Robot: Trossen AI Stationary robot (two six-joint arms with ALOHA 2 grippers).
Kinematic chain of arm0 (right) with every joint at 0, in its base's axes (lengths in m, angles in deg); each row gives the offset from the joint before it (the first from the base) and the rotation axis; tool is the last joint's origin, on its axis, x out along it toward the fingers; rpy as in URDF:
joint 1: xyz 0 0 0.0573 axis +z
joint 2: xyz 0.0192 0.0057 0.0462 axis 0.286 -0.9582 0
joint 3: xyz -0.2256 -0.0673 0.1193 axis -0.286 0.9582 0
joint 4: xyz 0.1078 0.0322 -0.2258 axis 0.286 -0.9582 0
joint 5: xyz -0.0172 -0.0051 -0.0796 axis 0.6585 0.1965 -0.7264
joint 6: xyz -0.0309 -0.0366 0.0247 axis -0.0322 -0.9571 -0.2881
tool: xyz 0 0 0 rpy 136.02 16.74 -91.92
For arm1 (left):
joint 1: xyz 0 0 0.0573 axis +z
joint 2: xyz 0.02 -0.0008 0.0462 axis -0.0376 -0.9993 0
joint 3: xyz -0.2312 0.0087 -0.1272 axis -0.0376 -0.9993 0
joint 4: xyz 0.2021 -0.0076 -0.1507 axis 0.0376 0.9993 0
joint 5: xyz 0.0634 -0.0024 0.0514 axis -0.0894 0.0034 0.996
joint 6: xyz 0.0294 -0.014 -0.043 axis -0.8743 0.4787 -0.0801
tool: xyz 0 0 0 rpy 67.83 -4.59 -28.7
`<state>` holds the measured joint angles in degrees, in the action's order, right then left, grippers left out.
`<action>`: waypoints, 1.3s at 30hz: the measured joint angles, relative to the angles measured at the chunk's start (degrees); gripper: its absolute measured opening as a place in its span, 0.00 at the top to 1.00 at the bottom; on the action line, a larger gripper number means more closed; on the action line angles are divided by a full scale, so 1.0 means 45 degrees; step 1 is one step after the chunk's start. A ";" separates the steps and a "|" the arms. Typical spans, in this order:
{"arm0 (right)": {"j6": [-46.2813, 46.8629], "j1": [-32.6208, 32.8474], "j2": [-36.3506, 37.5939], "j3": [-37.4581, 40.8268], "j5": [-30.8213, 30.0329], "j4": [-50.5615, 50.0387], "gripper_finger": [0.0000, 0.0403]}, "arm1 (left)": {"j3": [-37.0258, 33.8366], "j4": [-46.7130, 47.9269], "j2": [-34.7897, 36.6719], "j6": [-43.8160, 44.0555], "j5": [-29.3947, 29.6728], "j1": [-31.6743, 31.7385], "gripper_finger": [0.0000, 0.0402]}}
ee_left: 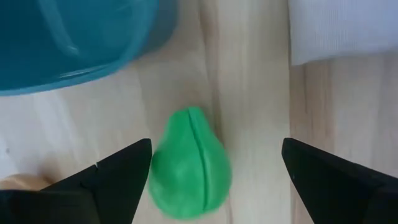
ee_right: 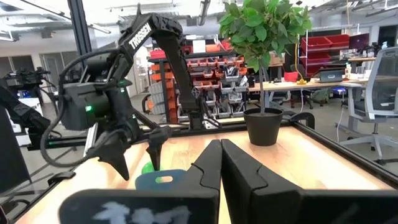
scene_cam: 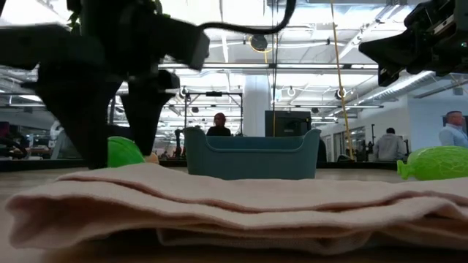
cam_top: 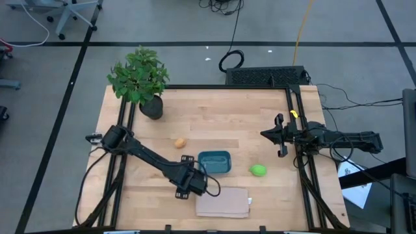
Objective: Pick and placing Produce into tupperware
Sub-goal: Put the green pear into the blue bin
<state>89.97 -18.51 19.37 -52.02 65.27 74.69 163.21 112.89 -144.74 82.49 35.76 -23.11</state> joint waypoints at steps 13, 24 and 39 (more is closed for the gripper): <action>0.0000 -0.0001 -0.0248 0.0000 -0.0039 0.0031 1.00 | 0.0005 0.1194 -0.0112 -0.0124 0.0385 0.0168 0.10; 0.0000 0.0000 -0.0282 0.0000 -0.0044 0.0043 1.00 | 0.0005 0.1171 -0.0132 -0.0144 0.0228 0.0191 0.10; 0.0000 0.0000 -0.0282 0.0000 -0.0044 0.0046 1.00 | 0.0005 0.0990 -0.0132 -0.0623 0.0223 0.0191 0.15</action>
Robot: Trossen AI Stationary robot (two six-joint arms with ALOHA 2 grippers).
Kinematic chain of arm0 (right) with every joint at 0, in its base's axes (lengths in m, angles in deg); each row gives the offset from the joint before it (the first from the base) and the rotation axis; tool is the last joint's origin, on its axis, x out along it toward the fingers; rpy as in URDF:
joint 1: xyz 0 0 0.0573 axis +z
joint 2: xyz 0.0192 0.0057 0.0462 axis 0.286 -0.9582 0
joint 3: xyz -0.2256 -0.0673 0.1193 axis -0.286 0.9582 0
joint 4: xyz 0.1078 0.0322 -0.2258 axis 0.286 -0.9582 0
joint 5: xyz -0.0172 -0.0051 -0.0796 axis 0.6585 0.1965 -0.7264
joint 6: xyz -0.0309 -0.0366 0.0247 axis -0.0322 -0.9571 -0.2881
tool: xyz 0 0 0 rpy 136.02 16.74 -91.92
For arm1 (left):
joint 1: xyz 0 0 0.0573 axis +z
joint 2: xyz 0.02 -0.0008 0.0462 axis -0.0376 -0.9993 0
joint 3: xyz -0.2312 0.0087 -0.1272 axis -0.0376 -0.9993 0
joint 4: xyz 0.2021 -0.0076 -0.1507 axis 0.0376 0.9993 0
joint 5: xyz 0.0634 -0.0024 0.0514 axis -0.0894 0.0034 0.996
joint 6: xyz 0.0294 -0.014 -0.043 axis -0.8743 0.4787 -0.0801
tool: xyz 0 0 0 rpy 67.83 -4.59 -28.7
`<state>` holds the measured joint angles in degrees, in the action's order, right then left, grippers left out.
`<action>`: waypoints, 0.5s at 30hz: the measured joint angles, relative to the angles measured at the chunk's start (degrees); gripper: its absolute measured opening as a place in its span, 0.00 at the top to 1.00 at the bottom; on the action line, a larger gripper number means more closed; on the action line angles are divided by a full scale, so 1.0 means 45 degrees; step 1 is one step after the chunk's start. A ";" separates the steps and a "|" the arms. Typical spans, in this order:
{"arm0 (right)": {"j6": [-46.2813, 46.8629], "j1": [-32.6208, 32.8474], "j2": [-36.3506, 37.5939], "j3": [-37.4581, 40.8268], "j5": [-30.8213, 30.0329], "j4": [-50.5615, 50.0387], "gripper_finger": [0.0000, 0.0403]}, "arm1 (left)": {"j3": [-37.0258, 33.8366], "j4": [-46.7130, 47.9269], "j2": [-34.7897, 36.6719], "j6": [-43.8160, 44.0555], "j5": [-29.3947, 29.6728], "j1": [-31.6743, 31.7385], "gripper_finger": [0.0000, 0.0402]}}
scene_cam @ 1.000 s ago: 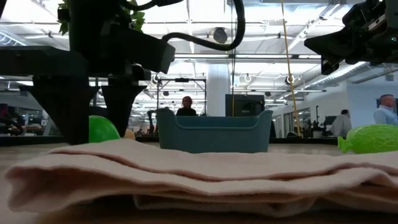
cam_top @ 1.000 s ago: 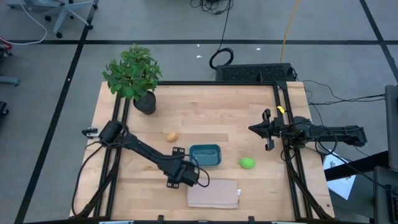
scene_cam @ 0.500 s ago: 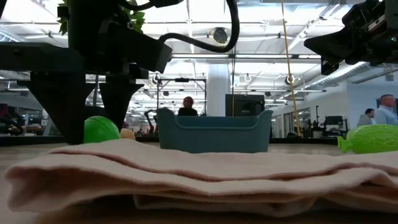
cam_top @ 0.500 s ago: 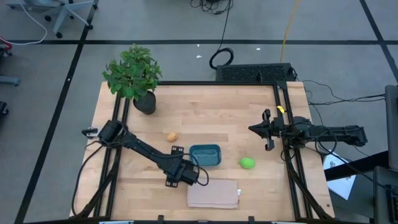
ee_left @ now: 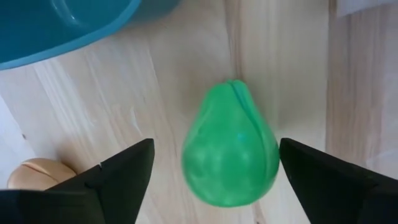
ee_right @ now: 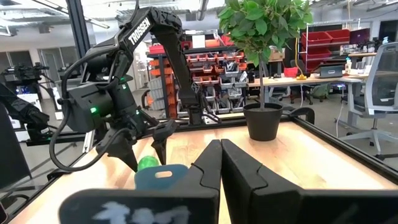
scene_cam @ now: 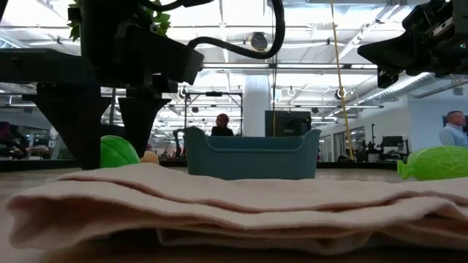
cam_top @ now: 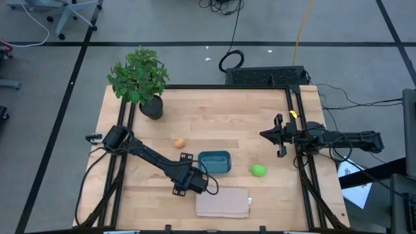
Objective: Pick and placing Produce into tupperware
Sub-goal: Put the green pear into the blue bin
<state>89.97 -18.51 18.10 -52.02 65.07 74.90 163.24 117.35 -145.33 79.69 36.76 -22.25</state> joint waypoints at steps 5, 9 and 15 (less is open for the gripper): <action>0.0000 -0.0001 0.0000 0.0000 0.0000 0.0000 1.00 | 0.0000 -0.0115 0.0000 0.0000 -0.0029 0.0000 0.26; 0.0000 -0.0005 0.0000 0.0000 0.0000 -0.0003 1.00 | 0.0000 -0.0120 0.0000 -0.0005 -0.0287 0.0000 0.34; 0.0002 -0.0005 0.0000 0.0000 0.0000 -0.0002 1.00 | 0.0000 -0.0090 0.0000 -0.0005 -0.0296 0.0000 0.42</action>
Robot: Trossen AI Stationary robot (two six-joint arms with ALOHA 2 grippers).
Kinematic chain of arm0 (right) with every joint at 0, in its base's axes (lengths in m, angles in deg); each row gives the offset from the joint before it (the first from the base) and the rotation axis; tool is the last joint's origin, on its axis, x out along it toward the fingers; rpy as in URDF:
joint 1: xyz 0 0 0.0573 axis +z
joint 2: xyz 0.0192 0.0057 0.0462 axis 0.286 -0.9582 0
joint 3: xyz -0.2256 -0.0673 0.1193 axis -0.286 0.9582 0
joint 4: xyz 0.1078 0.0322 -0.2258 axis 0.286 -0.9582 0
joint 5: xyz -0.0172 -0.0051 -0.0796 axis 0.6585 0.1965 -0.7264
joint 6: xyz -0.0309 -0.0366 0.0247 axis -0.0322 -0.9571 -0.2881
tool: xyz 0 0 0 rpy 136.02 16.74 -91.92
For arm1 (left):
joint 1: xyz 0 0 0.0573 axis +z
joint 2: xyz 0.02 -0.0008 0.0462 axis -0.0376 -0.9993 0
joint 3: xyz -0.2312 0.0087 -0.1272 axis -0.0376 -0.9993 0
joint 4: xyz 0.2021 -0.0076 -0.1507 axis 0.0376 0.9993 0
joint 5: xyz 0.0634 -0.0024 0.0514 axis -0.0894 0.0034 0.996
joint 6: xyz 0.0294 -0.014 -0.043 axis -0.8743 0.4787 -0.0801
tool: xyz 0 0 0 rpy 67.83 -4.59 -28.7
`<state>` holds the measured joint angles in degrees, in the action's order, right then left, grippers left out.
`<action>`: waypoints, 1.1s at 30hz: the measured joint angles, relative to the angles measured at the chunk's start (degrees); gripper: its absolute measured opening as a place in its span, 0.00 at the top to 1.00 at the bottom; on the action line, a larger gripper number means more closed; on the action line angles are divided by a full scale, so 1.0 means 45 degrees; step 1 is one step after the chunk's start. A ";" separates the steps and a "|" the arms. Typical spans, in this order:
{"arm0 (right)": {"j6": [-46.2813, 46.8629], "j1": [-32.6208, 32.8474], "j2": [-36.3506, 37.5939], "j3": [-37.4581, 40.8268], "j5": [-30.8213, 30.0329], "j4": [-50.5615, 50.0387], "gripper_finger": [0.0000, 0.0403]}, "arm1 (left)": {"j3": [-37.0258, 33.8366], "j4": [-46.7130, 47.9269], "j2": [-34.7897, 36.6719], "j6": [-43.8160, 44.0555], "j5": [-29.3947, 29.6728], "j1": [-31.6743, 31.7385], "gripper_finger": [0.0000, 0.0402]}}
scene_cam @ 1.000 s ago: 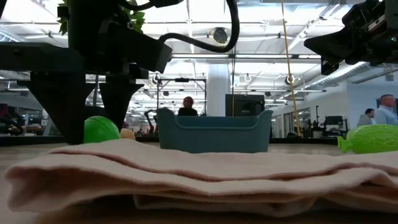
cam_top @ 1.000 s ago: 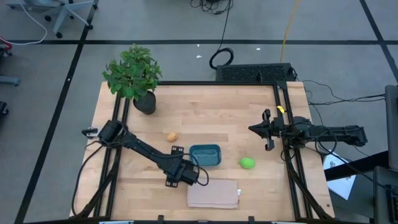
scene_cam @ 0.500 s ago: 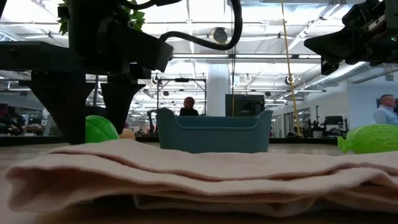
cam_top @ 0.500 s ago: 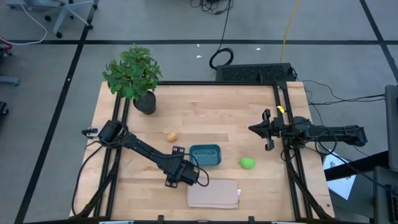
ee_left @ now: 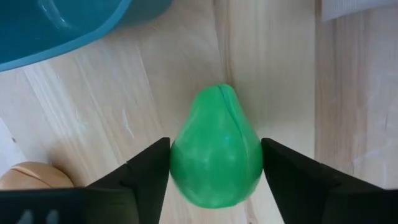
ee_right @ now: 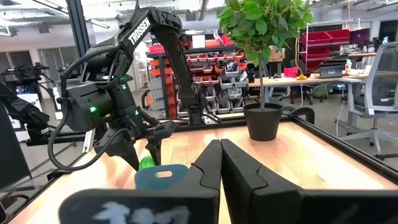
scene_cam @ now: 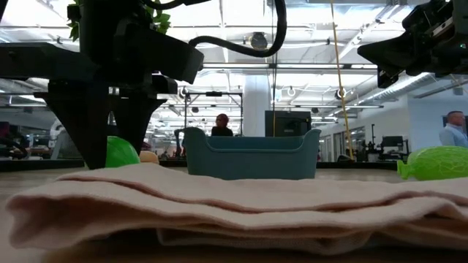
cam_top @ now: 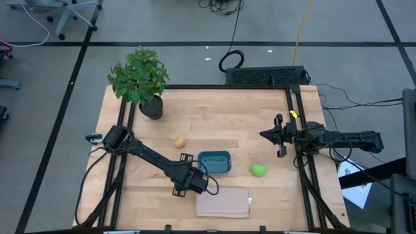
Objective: Pick and placing Produce into tupperware
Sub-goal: Put the green pear into the blue bin
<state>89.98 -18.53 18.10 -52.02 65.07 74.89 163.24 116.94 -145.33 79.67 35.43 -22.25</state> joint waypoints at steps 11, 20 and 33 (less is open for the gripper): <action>0.0002 0.0000 0.0000 0.0000 -0.0002 0.0002 1.00 | 0.0005 0.0772 0.0000 -0.0076 0.0005 0.0124 0.41; 0.0001 0.0003 0.0000 0.0000 -0.0005 0.0002 1.00 | 0.0291 0.1311 0.0078 -0.0173 -0.0009 0.0456 0.43; 0.0000 0.0002 0.0000 0.0000 -0.0002 0.0012 1.00 | 0.3001 0.2946 0.0087 -0.1391 -0.0005 0.0608 0.43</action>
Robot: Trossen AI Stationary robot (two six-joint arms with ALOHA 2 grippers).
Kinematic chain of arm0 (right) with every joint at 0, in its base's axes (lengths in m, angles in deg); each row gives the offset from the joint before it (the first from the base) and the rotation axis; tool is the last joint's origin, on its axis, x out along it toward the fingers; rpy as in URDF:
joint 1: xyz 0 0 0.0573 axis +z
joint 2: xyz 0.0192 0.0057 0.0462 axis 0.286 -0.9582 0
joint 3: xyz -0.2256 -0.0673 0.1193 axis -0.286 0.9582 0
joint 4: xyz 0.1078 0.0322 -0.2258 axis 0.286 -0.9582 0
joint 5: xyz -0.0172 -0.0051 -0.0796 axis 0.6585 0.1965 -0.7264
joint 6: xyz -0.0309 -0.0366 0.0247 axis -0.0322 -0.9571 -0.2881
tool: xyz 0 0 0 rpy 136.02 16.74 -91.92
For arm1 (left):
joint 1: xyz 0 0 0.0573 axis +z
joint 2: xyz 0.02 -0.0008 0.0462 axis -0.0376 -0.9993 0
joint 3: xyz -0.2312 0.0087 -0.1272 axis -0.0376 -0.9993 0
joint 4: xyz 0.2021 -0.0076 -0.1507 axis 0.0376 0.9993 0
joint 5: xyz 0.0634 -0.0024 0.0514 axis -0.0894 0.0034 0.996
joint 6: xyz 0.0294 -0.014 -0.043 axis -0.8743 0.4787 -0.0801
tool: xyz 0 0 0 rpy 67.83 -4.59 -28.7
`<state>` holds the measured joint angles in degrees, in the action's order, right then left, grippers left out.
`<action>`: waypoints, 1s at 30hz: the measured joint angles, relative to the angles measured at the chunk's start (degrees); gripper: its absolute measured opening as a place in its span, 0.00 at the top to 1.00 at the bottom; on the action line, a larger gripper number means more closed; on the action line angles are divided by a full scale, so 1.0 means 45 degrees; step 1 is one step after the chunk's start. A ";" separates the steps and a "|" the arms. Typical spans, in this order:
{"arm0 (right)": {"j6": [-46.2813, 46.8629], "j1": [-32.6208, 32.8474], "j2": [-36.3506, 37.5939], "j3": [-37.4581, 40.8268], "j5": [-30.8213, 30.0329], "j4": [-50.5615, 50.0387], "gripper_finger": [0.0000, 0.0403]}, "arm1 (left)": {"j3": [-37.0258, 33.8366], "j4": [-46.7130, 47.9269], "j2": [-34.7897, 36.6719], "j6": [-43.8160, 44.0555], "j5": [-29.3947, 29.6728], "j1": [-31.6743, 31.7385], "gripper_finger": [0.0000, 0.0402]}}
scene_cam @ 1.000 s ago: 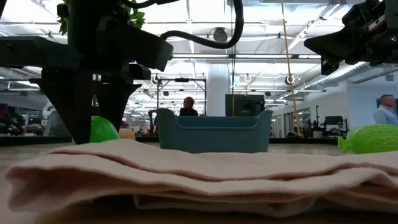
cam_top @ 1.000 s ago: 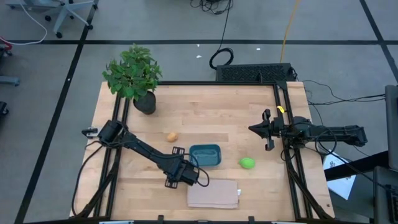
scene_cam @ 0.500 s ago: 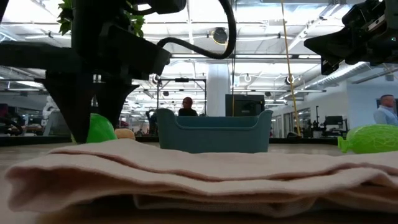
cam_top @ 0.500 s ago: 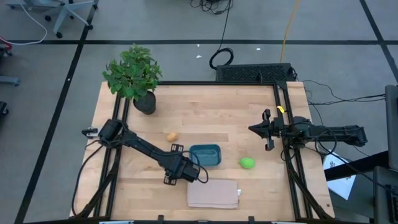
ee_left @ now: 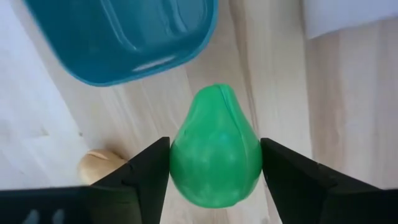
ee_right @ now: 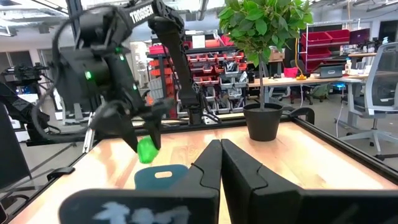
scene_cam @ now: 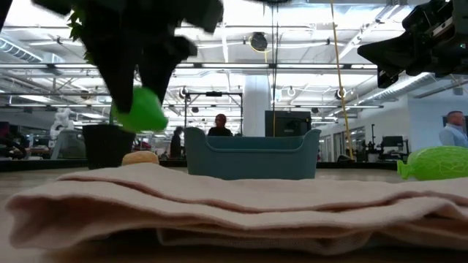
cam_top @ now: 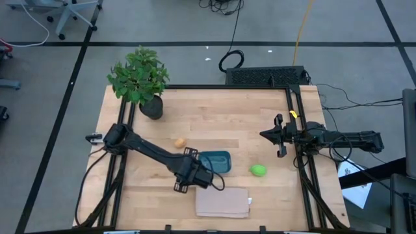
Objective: Pick and placing Produce into tupperware
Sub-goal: Put the green pear into the blue bin
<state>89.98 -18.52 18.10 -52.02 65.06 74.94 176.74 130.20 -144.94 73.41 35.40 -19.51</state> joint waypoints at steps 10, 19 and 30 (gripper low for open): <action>0.0001 -0.0002 0.0000 0.0000 0.0001 0.0048 1.00 | 0.2226 0.0385 0.0005 -0.0157 -0.0019 0.0573 0.41; 0.0002 0.0001 0.0000 0.0000 0.0002 0.0088 1.00 | 0.3022 -0.0480 0.0010 0.1002 -0.0785 0.1410 0.41; 0.0002 -0.0002 0.0004 0.0000 0.0002 0.0088 1.00 | 0.3051 -0.1037 0.0010 0.1047 -0.1034 0.1621 0.41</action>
<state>89.99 -18.53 18.12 -52.02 65.07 75.33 190.47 125.53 -144.90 78.12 30.75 -12.22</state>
